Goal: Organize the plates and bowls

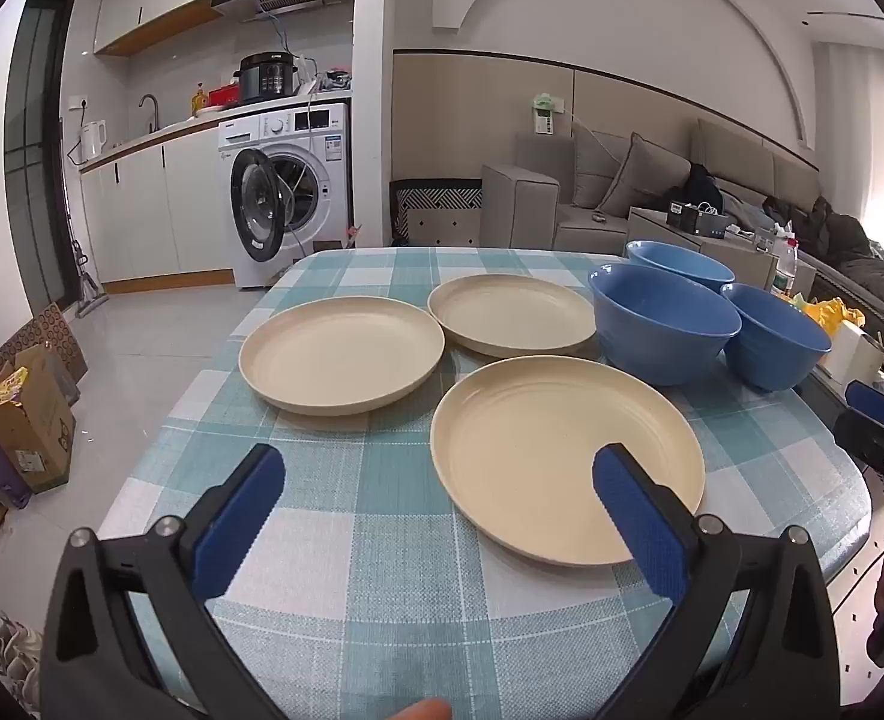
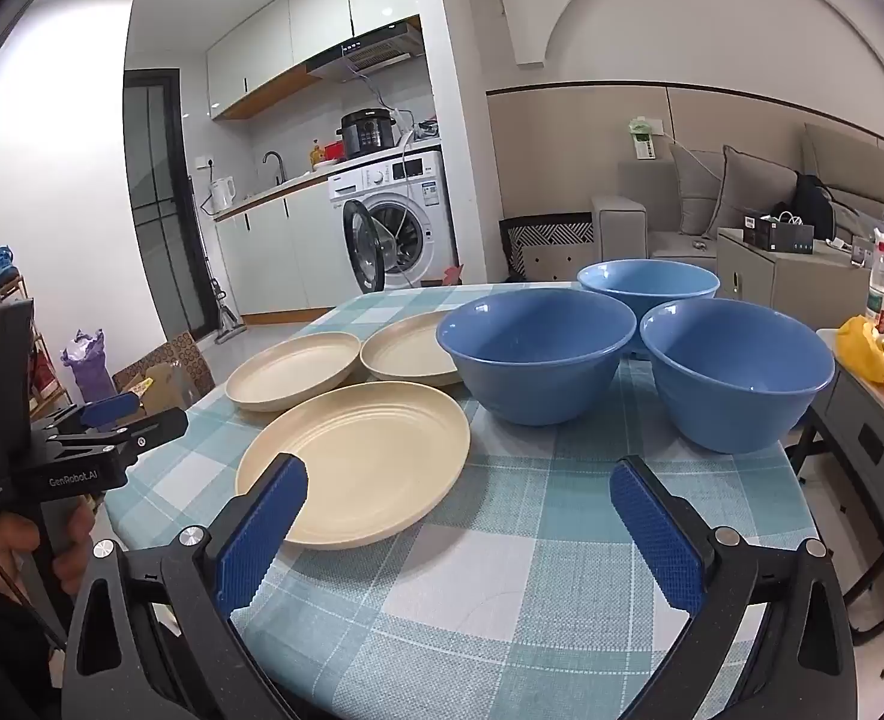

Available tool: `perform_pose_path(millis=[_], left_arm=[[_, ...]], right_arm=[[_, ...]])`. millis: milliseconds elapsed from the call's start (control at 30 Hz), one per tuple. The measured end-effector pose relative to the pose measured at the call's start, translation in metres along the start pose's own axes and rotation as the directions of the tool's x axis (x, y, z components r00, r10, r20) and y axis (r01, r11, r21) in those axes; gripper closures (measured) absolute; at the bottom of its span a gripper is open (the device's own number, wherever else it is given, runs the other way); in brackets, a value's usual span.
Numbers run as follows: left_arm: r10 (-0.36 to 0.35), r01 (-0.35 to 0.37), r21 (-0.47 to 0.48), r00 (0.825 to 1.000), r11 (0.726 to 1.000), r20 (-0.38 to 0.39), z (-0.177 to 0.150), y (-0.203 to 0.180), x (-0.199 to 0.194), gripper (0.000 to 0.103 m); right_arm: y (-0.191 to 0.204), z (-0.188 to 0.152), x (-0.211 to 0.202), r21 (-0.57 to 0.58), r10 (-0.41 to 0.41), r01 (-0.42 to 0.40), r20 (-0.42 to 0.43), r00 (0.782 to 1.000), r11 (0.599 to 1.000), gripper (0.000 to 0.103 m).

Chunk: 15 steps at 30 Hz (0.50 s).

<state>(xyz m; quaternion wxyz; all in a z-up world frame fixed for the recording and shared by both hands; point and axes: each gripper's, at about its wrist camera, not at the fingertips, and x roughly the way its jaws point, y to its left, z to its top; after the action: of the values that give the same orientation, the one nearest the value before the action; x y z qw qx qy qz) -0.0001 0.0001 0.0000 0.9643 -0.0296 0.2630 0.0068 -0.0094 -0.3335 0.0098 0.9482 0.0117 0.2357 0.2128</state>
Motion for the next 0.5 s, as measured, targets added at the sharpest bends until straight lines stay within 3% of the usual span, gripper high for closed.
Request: perform_pose_path(millis=[500], left_arm=[[0.008, -0.009, 0.023, 1.0, 1.0, 0.015, -0.0025, -0.0028, -0.0038, 0.0]], right_arm=[[0.0013, 0.0002, 0.0026, -0.013, -0.004, 0.004, 0.001, 1.0, 1.0, 0.0]])
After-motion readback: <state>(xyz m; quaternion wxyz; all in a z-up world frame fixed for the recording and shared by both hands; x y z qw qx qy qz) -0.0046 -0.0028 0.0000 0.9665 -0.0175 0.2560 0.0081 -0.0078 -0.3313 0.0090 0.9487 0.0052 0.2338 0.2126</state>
